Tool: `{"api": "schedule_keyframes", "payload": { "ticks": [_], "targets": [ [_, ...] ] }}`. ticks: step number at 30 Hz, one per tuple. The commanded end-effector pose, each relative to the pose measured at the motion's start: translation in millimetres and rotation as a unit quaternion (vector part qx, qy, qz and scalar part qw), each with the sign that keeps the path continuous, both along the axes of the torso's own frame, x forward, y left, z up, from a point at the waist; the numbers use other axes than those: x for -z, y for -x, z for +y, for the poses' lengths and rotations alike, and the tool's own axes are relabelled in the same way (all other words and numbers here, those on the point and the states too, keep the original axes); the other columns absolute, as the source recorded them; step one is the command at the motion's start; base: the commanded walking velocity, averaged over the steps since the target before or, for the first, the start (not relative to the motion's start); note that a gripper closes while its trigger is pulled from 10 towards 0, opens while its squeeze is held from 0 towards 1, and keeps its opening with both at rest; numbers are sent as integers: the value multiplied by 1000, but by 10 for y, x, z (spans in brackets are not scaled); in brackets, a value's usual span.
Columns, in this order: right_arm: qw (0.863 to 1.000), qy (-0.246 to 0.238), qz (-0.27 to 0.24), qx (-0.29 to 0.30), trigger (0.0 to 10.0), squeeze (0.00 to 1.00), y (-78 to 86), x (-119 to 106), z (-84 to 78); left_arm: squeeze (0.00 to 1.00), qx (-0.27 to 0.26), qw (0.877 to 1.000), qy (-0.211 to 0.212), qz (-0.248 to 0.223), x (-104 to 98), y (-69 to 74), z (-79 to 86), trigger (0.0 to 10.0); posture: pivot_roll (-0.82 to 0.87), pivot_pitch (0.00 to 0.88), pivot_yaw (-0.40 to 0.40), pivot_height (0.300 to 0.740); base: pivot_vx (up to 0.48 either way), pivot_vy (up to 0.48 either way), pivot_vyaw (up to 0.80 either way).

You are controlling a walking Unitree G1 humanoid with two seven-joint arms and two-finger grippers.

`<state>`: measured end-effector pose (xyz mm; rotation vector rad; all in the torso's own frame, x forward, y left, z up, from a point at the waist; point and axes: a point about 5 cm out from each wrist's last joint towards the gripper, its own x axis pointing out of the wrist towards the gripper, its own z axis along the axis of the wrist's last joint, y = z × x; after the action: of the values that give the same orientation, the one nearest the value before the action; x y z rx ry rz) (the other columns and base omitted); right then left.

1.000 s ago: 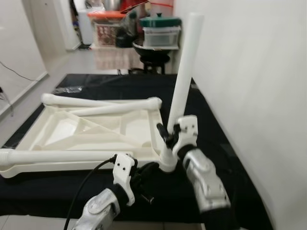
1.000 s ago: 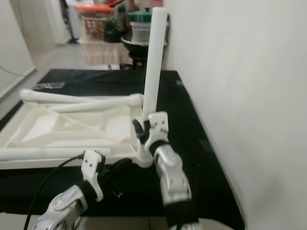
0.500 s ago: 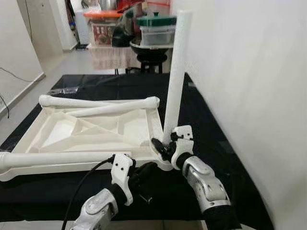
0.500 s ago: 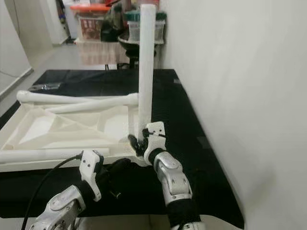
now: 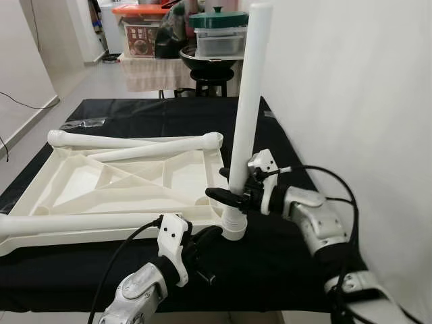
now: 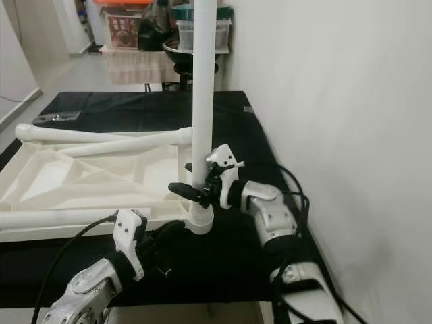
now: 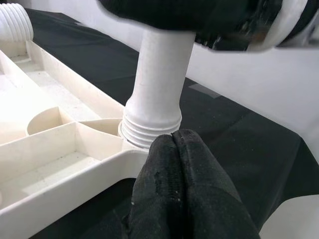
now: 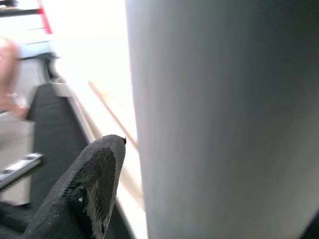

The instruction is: Building children table

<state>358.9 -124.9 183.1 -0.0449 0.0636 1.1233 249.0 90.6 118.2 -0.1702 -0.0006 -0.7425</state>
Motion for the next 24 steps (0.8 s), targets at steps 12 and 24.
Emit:
{"api": "schedule_keyframes", "payload": {
  "ticks": [12, 24],
  "targets": [
    [1000, -6, 6, -18, 0, 0, -50, 15, -77, 0, -4, 1000, -1, 4, 28, 0, -12, 10000, 74, 0, -67, 740, 0, 0, 0],
    [934, 24, 90, 344, 0, 0, 228, 725, 153, 0, -3, 1000, 0, 4, 8, 18, 19, 10000, 66, 0, -59, 740, 0, 0, 0]
  ]
}}
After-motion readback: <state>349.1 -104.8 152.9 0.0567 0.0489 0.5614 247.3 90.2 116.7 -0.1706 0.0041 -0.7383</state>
